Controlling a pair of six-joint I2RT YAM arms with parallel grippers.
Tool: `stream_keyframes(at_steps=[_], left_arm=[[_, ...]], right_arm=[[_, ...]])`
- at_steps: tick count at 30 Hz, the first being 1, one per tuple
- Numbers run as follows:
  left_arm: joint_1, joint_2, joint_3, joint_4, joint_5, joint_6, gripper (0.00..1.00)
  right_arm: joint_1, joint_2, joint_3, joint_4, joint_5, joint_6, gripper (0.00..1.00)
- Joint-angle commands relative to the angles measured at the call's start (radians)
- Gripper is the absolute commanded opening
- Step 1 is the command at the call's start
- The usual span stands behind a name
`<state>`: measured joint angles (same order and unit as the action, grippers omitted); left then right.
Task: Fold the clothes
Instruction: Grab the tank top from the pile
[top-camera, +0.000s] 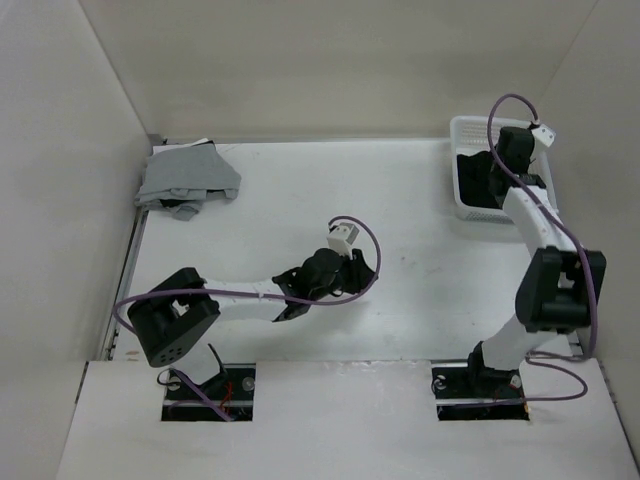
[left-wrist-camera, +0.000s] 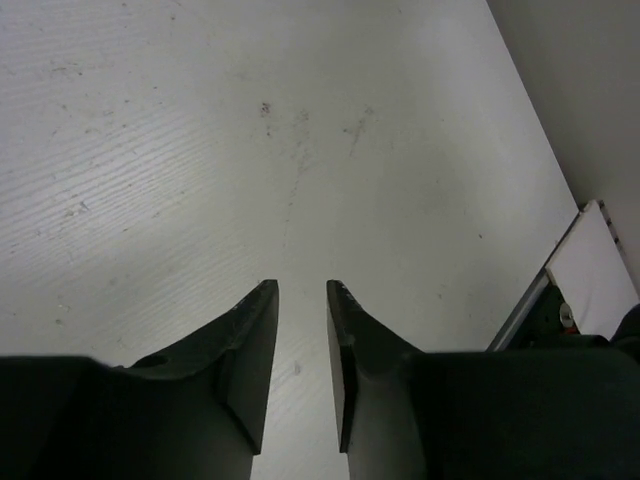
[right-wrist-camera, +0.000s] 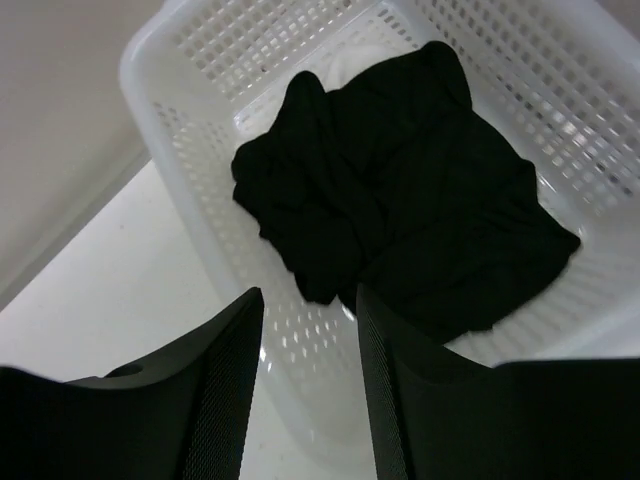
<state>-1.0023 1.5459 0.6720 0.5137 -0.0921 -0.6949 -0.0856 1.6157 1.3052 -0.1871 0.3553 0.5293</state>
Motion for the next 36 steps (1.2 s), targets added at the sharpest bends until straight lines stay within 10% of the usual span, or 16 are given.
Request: stream_keyframes(at_steps=[1,10,24,28,36], left_arm=[[-0.003,-0.041,-0.044,0.101,0.042,-0.006,0.42],[0.061,-0.067,-0.103,0.137,0.075,-0.028,0.52],[0.132,-0.049,-0.1,0.166,0.155,-0.072,0.53],[0.135,-0.047,-0.1,0.164,0.16,-0.08,0.53],[0.138,-0.058,-0.091,0.157,0.154,-0.092,0.53]], right_arm=[[-0.074,0.241,0.25,-0.031,-0.104,-0.012,0.51],[-0.15,0.591,0.644,-0.205,-0.102,-0.068,0.53],[-0.159,0.71,0.686,-0.264,-0.188,-0.068,0.41],[-0.159,0.636,0.594,-0.174,-0.159,-0.02,0.02],[-0.109,0.192,0.323,0.113,-0.084,0.031,0.0]])
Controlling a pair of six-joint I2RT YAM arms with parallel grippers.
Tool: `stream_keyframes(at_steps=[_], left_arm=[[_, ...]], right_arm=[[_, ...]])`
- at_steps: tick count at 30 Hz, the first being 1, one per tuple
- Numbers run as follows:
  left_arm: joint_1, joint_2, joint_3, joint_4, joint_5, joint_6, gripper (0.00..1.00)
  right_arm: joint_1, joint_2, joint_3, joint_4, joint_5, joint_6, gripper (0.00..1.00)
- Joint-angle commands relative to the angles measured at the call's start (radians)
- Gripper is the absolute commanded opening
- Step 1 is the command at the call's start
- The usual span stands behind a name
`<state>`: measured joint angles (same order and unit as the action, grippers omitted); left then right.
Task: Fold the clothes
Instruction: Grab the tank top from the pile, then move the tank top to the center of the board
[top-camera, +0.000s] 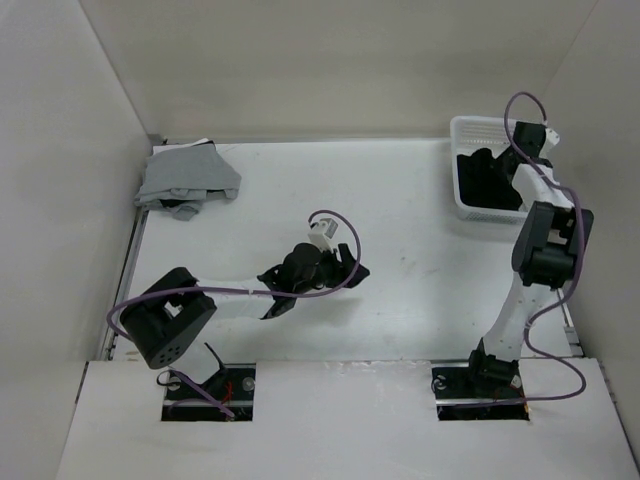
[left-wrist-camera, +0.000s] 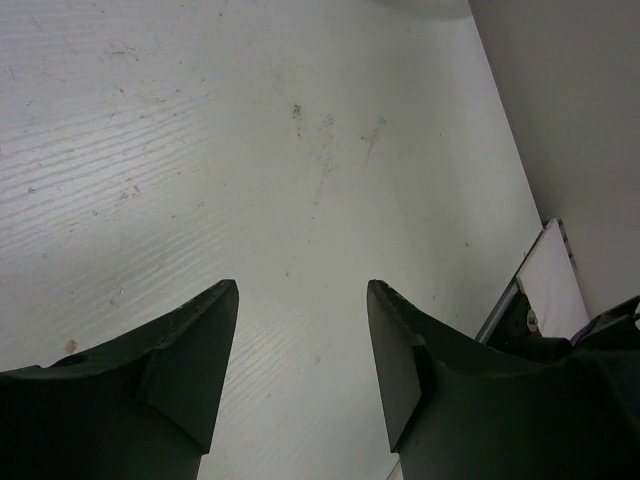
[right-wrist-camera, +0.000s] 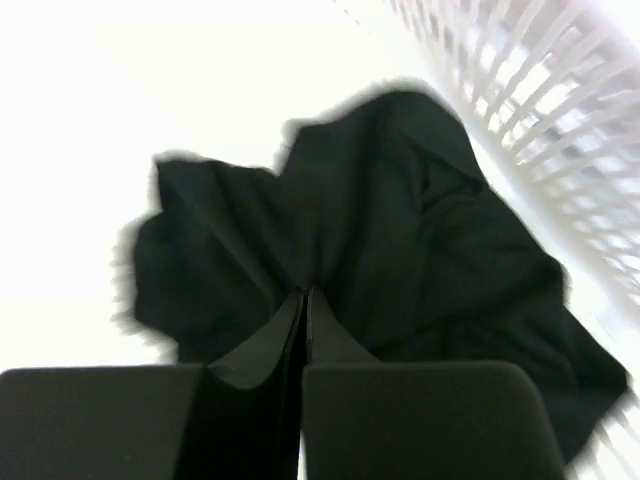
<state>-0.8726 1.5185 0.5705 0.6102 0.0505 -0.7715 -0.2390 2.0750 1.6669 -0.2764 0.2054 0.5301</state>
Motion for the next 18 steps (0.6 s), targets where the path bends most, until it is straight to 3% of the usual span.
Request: stream_keyframes(at_steps=[1,6,10,14,15,18], left_arm=[[0.011,-0.035,0.011,0.059,0.011,-0.017,0.53],[0.042,-0.122,-0.004,0.031,-0.027,-0.025,0.54],[0.077,-0.213,-0.035,-0.01,-0.104,-0.037,0.56],[0.132,-0.337,-0.073,-0.075,-0.199,-0.06,0.59],[0.155,-0.41,-0.093,-0.117,-0.257,-0.067,0.6],[0.185,-0.519,-0.11,-0.179,-0.329,-0.06,0.61]], right_arm=[[0.063,-0.329,-0.073,0.232,0.081,0.024,0.0],[0.222,-0.688,-0.255,0.368,0.141,-0.013,0.0],[0.391,-0.897,-0.295,0.407,0.135,-0.064,0.0],[0.661,-1.061,-0.239,0.402,0.118,-0.171,0.0],[0.81,-1.119,-0.198,0.398,0.126,-0.239,0.0],[1.043,-1.174,-0.13,0.388,0.127,-0.326,0.0]])
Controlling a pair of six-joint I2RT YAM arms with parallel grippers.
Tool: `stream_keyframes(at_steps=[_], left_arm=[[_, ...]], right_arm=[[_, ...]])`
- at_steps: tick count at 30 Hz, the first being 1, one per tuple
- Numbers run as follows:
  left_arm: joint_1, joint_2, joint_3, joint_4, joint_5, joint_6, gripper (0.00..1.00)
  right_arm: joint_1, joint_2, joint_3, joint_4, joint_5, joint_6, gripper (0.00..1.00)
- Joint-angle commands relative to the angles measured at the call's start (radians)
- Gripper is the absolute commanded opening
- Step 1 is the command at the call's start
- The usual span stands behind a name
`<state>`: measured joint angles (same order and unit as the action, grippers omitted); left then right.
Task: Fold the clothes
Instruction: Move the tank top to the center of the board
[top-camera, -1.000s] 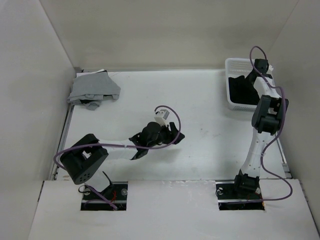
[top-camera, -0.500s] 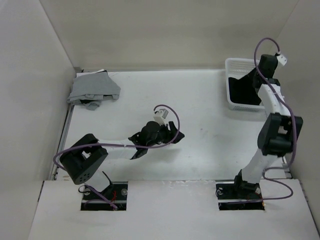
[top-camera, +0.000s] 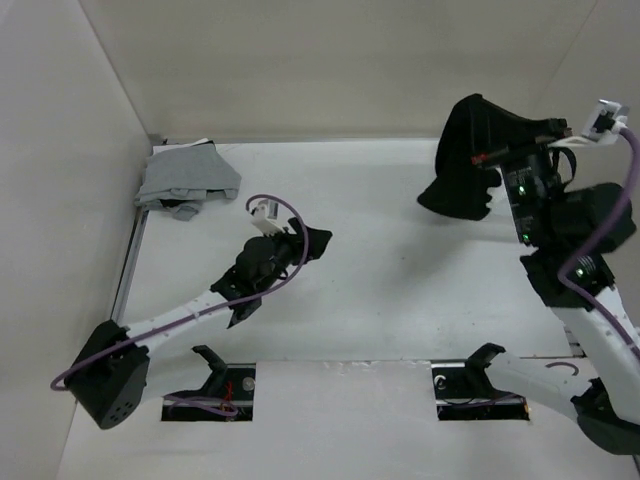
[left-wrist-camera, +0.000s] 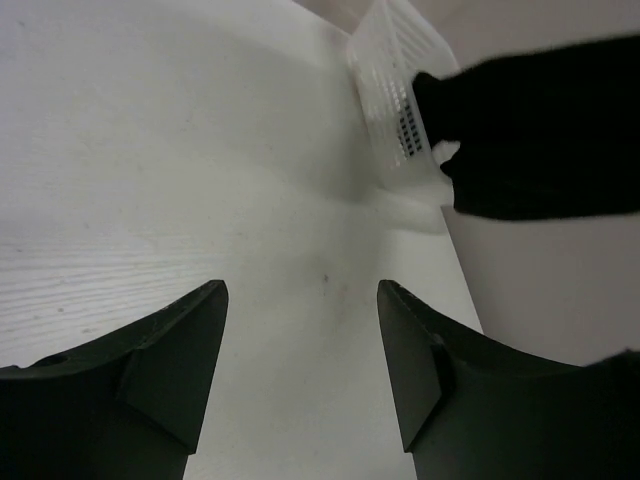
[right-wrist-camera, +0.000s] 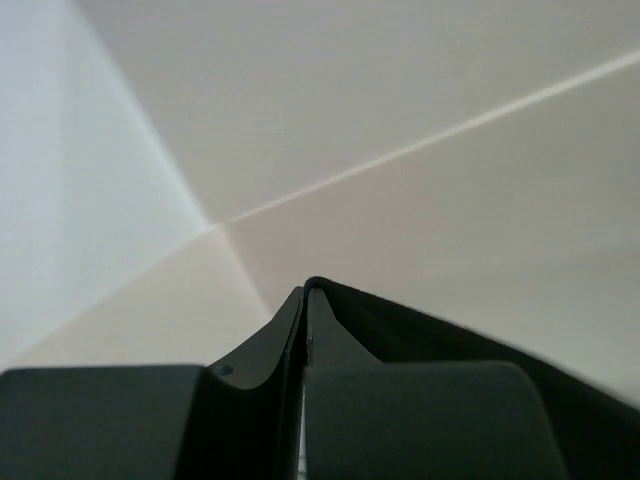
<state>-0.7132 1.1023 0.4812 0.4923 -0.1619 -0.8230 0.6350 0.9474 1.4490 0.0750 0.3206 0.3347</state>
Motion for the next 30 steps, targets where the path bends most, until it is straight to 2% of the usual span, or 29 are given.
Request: stream_keyframes(at_steps=[1,2,4,6,8,11,14,16,18,20,23,30], left_arm=[[0.033,-0.137,-0.021,-0.083,-0.134,-0.002,0.61],[0.042,-0.174,-0.016,-0.11,-0.151,0.005,0.62],[0.051,-0.237,-0.007,-0.152,-0.182,0.018,0.62],[0.054,-0.271,0.0,-0.175,-0.203,0.036,0.63],[0.06,-0.297,0.002,-0.196,-0.218,0.051,0.63],[0.077,-0.34,-0.004,-0.231,-0.225,0.058,0.64],[0.108,-0.338,-0.026,-0.256,-0.191,0.035,0.64],[0.114,-0.305,-0.048,-0.247,-0.16,0.015,0.64],[0.125,-0.269,-0.073,-0.236,-0.148,-0.004,0.64],[0.142,-0.231,-0.099,-0.219,-0.133,-0.028,0.64],[0.168,-0.203,-0.108,-0.205,-0.103,-0.047,0.63],[0.208,-0.277,-0.073,-0.231,-0.097,-0.03,0.62]], right_arm=[[0.218,-0.053,0.102,0.037,0.008,-0.146,0.0],[0.345,-0.058,0.141,0.037,0.012,-0.195,0.0],[0.485,-0.046,0.171,0.034,0.015,-0.255,0.0],[0.545,-0.035,0.166,0.035,0.028,-0.284,0.0],[0.526,-0.024,0.122,0.049,0.034,-0.275,0.01],[0.368,0.007,-0.019,0.074,0.002,-0.144,0.01],[0.184,0.098,-0.189,0.133,-0.167,0.086,0.0],[0.097,0.205,-0.235,0.184,-0.288,0.221,0.0],[0.069,0.281,-0.231,0.215,-0.351,0.259,0.0],[0.05,0.367,-0.188,0.238,-0.405,0.286,0.0],[0.045,0.473,-0.032,0.215,-0.477,0.311,0.0],[0.094,0.482,0.318,0.062,-0.514,0.192,0.01]])
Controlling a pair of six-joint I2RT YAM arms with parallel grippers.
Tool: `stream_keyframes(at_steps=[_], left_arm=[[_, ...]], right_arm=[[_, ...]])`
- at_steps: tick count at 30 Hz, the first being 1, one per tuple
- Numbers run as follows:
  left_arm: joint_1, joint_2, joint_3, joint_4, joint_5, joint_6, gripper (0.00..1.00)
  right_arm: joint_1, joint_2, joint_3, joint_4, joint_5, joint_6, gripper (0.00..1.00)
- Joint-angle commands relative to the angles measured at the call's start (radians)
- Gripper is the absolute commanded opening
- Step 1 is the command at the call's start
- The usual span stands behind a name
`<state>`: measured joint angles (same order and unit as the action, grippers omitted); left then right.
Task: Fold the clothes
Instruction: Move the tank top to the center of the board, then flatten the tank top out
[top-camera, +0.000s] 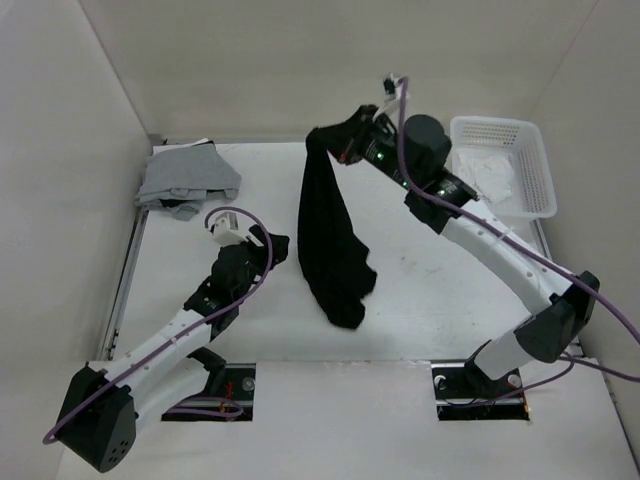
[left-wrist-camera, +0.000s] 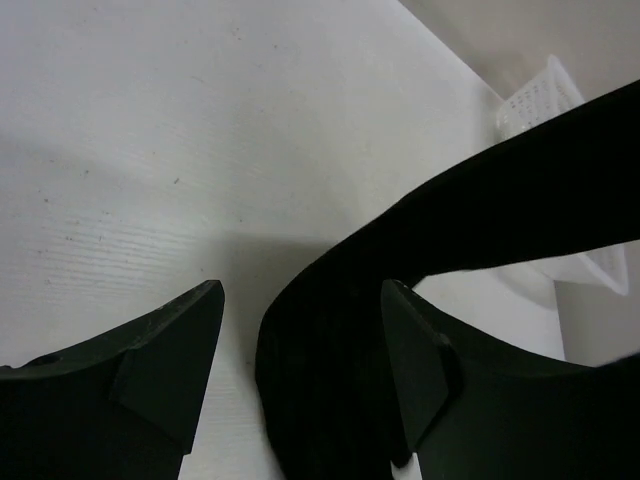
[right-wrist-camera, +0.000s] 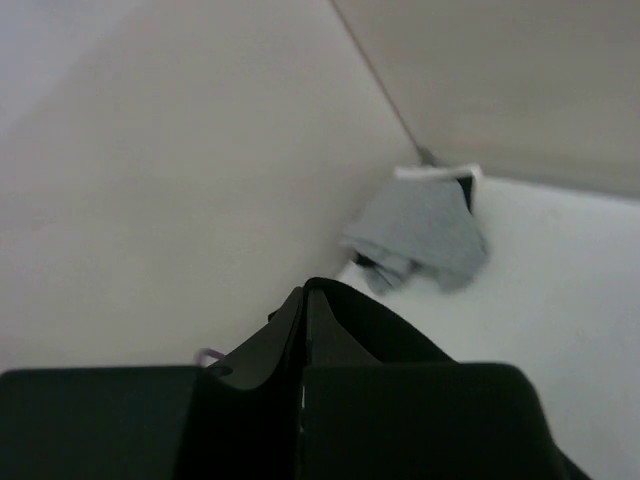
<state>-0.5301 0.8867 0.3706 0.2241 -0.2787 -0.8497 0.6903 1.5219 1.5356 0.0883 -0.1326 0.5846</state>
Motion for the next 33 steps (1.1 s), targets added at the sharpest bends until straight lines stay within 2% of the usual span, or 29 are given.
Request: stream_keyframes(at_steps=[1,3,6,9,10,11,13,17,19,20,21,23,25,26,28,29,30,31,32,33], left_arm=[[0.028,-0.071,0.044,0.031,0.019,-0.003,0.62],[0.037,-0.103,0.06,0.011,0.024,0.003,0.62],[0.057,-0.149,0.068,-0.014,0.027,-0.003,0.63],[0.109,-0.189,0.059,-0.037,0.042,-0.017,0.63],[0.147,-0.201,0.053,-0.064,0.062,-0.029,0.63],[0.158,-0.203,0.05,-0.072,0.07,-0.034,0.63],[0.227,-0.195,0.013,-0.103,0.114,-0.055,0.64],[0.314,-0.125,-0.061,-0.095,0.122,-0.071,0.65],[0.374,-0.048,-0.094,-0.079,0.145,-0.115,0.65],[0.38,-0.001,-0.107,-0.04,0.162,-0.133,0.65],[0.379,0.023,-0.111,-0.017,0.171,-0.141,0.65],[0.367,0.085,-0.11,0.024,0.191,-0.146,0.64],[0.348,0.116,-0.113,0.027,0.181,-0.132,0.61],[0.348,0.116,-0.119,0.027,0.171,-0.126,0.61],[0.345,0.121,-0.13,0.026,0.142,-0.114,0.61],[0.341,0.13,-0.131,0.02,0.128,-0.108,0.62],[0.336,0.145,-0.127,0.021,0.122,-0.106,0.62],[0.316,0.205,-0.101,0.03,0.127,-0.095,0.63],[0.293,0.289,-0.06,0.043,0.136,-0.075,0.63],[0.281,0.329,-0.044,0.056,0.141,-0.069,0.62]], right_arm=[[0.05,-0.098,0.259,0.024,-0.056,-0.072,0.01],[0.091,-0.12,0.302,-0.036,-0.055,-0.104,0.01],[0.163,-0.149,0.267,-0.081,-0.03,-0.123,0.02],[0.263,-0.195,0.119,-0.081,0.034,-0.117,0.02],[0.336,-0.209,0.015,-0.081,0.092,-0.114,0.03],[0.358,-0.209,-0.011,-0.085,0.111,-0.114,0.04],[0.493,-0.192,-0.153,-0.085,0.232,-0.109,0.05],[0.629,-0.128,-0.267,-0.113,0.321,-0.1,0.06],[0.663,-0.103,-0.305,-0.142,0.285,-0.077,0.15],[0.665,-0.083,-0.313,-0.188,0.21,-0.075,0.25],[0.666,-0.082,-0.319,-0.205,0.188,-0.075,0.31],[0.633,-0.104,-0.374,-0.199,0.166,-0.072,0.5],[0.499,-0.158,-0.49,-0.126,0.183,-0.055,0.56],[0.448,-0.158,-0.52,-0.11,0.198,-0.049,0.55],[0.331,-0.115,-0.568,-0.099,0.249,-0.028,0.4],[0.279,-0.077,-0.577,-0.102,0.281,-0.019,0.29],[0.222,-0.027,-0.577,-0.114,0.309,-0.012,0.1],[0.14,0.06,-0.556,-0.137,0.335,-0.009,0.03],[0.084,0.125,-0.531,-0.151,0.35,-0.008,0.1],[0.058,0.17,-0.513,-0.162,0.35,-0.005,0.22]])
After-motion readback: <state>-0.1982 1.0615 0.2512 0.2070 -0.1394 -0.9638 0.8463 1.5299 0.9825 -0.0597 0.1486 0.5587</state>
